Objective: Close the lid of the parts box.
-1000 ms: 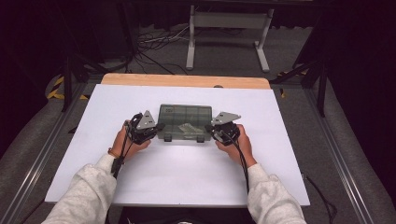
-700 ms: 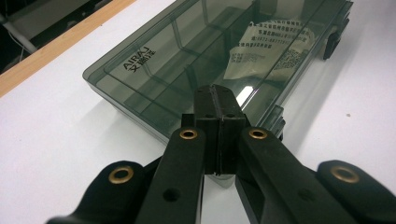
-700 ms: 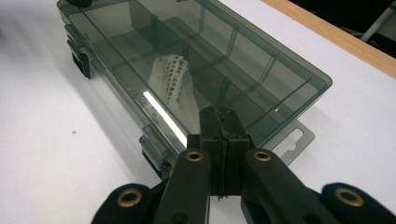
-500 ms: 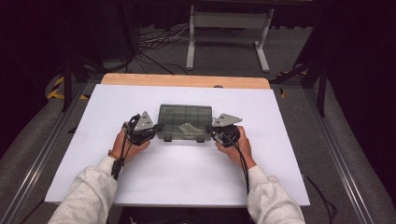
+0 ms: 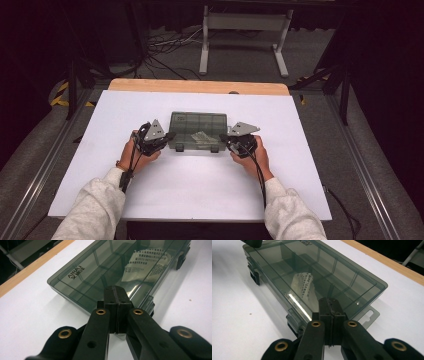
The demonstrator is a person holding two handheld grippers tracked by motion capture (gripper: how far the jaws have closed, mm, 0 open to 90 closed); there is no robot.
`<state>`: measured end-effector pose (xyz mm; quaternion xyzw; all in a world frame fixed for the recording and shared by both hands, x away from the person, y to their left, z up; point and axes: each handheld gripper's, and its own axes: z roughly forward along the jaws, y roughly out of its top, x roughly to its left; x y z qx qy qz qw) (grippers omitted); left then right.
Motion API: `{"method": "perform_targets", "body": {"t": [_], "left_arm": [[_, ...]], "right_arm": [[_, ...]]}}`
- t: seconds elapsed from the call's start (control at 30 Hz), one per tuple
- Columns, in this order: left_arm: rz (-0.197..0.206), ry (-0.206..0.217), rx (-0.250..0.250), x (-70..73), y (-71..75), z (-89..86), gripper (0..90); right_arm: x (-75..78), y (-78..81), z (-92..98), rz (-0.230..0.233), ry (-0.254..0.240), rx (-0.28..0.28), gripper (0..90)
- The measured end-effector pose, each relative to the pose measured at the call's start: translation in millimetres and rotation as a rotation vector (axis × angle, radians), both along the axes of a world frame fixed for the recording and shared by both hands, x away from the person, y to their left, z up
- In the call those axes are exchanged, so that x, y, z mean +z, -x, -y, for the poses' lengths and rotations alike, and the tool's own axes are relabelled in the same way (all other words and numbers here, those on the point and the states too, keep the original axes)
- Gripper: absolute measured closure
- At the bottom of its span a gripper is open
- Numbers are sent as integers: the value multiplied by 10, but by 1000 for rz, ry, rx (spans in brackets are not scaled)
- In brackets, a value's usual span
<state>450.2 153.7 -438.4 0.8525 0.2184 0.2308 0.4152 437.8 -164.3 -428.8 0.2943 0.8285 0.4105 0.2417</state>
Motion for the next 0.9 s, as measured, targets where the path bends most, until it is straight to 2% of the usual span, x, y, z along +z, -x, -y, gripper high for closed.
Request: {"method": "perform_targets", "body": {"t": [0.2, 0.47, 0.63, 0.9], "left_arm": [[15, -4, -14, 20, 8, 10, 900], [39, -4, -14, 56, 23, 19, 900], [54, 16, -16, 94, 48, 15, 900], [57, 38, -16, 114, 67, -7, 882]], "right_arm": [[4, -4, 25, 0, -27, 5, 900], [37, 40, 63, 31, -51, -3, 900], [73, 67, 64, 46, -64, 1, 900], [93, 83, 44, 53, -73, 12, 871]]}}
